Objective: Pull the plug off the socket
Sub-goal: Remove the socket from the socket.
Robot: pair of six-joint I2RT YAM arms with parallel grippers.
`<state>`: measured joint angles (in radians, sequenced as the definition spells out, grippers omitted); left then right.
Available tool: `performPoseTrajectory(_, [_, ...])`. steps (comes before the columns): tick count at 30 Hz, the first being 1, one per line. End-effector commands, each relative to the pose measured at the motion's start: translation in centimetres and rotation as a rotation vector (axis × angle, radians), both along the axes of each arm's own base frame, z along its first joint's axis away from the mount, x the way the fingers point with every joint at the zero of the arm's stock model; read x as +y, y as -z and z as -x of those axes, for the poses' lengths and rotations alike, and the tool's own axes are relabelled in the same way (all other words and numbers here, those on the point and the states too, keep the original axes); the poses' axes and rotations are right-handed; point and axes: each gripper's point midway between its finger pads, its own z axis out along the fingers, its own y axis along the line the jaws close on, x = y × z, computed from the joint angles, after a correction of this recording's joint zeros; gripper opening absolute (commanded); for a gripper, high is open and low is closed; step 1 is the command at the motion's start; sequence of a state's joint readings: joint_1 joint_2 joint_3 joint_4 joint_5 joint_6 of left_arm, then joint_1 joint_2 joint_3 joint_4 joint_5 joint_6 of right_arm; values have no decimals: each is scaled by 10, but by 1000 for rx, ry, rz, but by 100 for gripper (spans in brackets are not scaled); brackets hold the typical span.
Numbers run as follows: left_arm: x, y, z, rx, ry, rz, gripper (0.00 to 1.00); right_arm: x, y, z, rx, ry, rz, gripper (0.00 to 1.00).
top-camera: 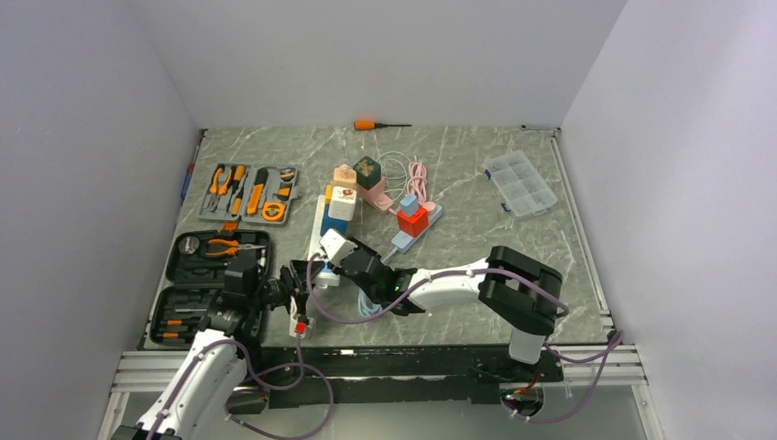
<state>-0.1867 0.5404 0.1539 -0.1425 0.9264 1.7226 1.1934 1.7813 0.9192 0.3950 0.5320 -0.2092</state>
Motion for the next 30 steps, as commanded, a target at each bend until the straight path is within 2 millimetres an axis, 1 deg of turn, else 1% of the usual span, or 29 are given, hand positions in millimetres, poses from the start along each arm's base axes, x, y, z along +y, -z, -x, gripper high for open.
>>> performPoseTrajectory(1, [-8,-29,-1,-35,53,28,10,34,-50,-1,-149,-39,-115,41])
performPoseTrajectory(4, [-9,-30,-4,-35,56,27,10,39,-53,6,-181,-56,-111,41])
performPoseTrajectory(8, [-10,-31,-4,-38,57,25,9,42,-50,10,-193,-60,-104,43])
performPoseTrajectory(11, [-9,-31,-4,-37,54,24,9,44,-47,12,-189,-66,-100,46])
performPoseTrajectory(14, [-9,-30,-3,-34,53,22,9,46,-50,13,-186,-77,-114,46])
performPoseTrajectory(15, [-9,-29,-2,-29,54,19,9,47,-52,14,-188,-82,-120,44])
performPoseTrajectory(16, [-9,-29,-2,-26,55,18,8,47,-54,14,-191,-85,-128,39])
performPoseTrajectory(19, [-10,-28,1,-16,67,15,6,48,-65,12,-217,-78,-147,16])
performPoseTrajectory(21, [-10,-24,4,3,78,1,4,44,-72,4,-262,-25,-138,2])
performPoseTrajectory(23, [-9,-21,5,12,80,-18,3,41,-80,-3,-296,14,-153,0])
performPoseTrajectory(25, [-9,-17,5,38,73,-31,3,38,-88,-7,-305,51,-187,0])
performPoseTrajectory(30, [-5,-7,6,96,59,-80,1,27,-104,-13,-332,133,-274,0])
